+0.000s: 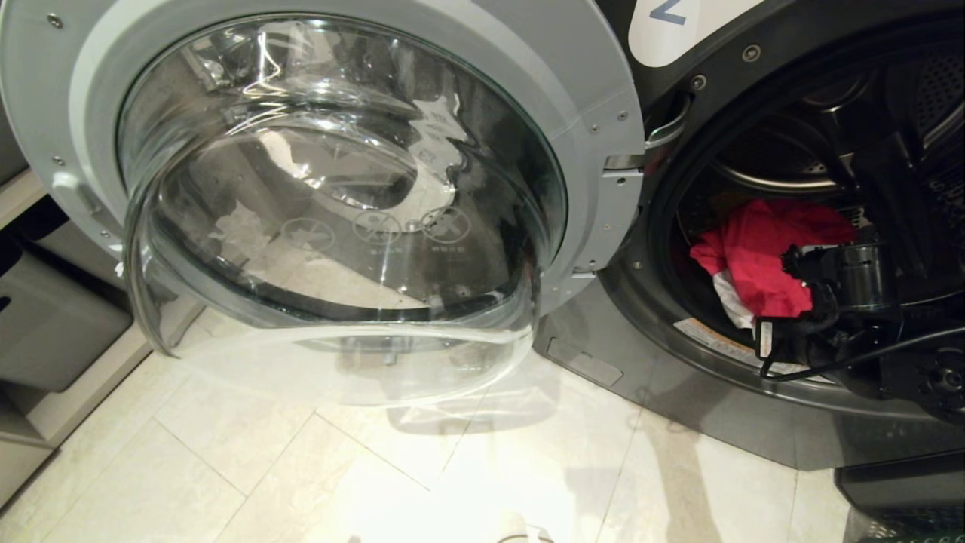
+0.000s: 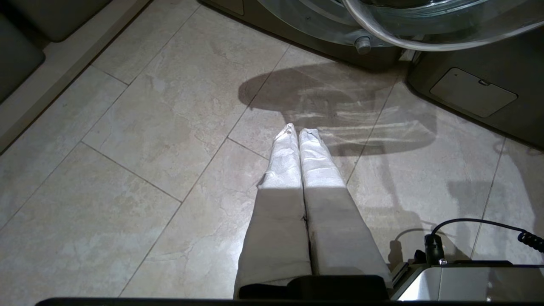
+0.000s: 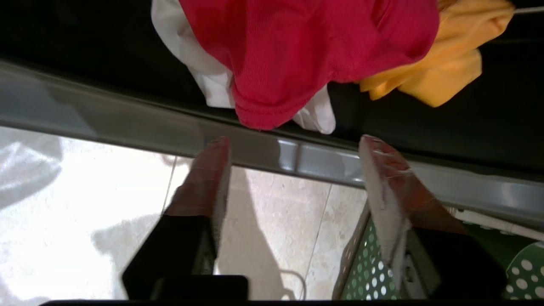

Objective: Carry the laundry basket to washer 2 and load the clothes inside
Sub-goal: Place the clothes into the washing machine

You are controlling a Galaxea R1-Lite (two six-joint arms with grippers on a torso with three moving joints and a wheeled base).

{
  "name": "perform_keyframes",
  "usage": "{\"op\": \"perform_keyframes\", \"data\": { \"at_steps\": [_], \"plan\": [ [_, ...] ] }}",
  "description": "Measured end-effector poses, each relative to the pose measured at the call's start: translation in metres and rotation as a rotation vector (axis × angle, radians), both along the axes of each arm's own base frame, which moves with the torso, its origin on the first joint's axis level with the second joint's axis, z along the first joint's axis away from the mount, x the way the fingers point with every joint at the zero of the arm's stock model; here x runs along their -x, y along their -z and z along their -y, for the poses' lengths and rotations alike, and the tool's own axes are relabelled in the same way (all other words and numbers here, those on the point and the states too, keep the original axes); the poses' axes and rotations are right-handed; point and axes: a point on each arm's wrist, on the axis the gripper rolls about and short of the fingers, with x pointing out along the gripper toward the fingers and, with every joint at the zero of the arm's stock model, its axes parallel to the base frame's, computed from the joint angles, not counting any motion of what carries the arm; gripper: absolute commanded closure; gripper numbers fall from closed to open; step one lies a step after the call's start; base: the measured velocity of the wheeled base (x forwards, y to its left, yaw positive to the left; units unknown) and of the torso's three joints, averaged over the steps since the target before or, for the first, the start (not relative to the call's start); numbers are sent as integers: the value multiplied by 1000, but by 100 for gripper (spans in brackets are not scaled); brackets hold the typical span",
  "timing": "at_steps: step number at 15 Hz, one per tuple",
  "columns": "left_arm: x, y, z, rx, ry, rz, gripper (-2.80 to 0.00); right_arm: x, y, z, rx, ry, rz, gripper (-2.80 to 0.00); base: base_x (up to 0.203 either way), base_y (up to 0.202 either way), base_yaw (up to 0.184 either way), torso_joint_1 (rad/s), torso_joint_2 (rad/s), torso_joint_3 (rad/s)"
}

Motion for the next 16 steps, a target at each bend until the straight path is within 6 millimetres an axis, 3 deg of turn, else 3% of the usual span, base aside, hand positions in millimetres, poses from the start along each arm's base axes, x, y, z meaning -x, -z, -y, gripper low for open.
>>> {"op": "perform_keyframes", "data": {
  "at_steps": [9, 16],
  "plan": [
    [0, 0, 0, 0, 0, 0, 0, -11, 6, -2, -73, -11, -84, 0, 0, 0, 0, 0, 0, 0],
    [0, 0, 0, 0, 0, 0, 0, -56, 2, -7, -96, 5, -55, 0, 0, 0, 0, 0, 0, 0]
  ]
}}
